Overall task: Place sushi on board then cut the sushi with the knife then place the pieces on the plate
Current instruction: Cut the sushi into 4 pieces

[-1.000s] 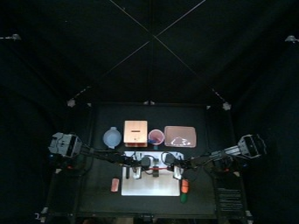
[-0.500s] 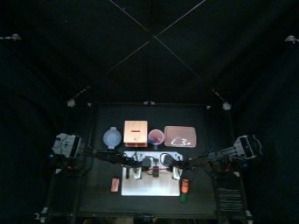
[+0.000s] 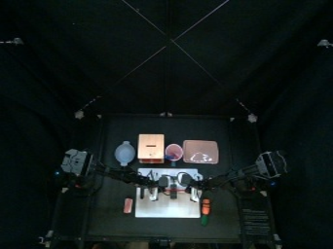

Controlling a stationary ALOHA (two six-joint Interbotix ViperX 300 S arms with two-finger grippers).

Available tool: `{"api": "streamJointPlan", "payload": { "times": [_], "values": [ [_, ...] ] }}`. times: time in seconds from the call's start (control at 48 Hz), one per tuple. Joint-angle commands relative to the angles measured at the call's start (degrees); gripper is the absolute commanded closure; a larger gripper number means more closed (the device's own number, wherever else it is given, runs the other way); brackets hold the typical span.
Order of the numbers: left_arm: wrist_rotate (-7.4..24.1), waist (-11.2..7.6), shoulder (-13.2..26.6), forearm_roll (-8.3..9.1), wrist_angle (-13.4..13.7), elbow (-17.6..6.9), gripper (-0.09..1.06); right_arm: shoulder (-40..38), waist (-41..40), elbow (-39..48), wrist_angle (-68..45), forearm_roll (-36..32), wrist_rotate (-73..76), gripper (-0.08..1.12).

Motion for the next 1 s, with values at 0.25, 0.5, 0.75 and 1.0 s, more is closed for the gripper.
{"api": "streamJointPlan", "payload": {
  "times": [0.25, 0.5, 0.75, 1.0],
  "values": [
    [0.00, -2.29, -3.43, -0.26, 0.62, 0.97, 0.56, -3.25, 1.32, 0.00, 1.67, 0.88, 0.70, 0.65],
    [0.26, -2.11, -5.80, 0.35, 0.62, 1.05, 0.56, -8.00, 1.05, -0.70, 3.16, 0.53, 0.70, 0.65],
    [0.18, -2.64, -7.47, 0.35, 0.18, 1.05, 0.56, -10.63, 2.02, -1.32, 2.99, 0.88, 0.70, 0.65],
    [-0.09, -4.83, -6.86, -0.09, -0.97, 0.70, 0.56, -9.76, 3.87, -1.32, 2.11, 1.67, 0.70, 0.65]
  ]
}}
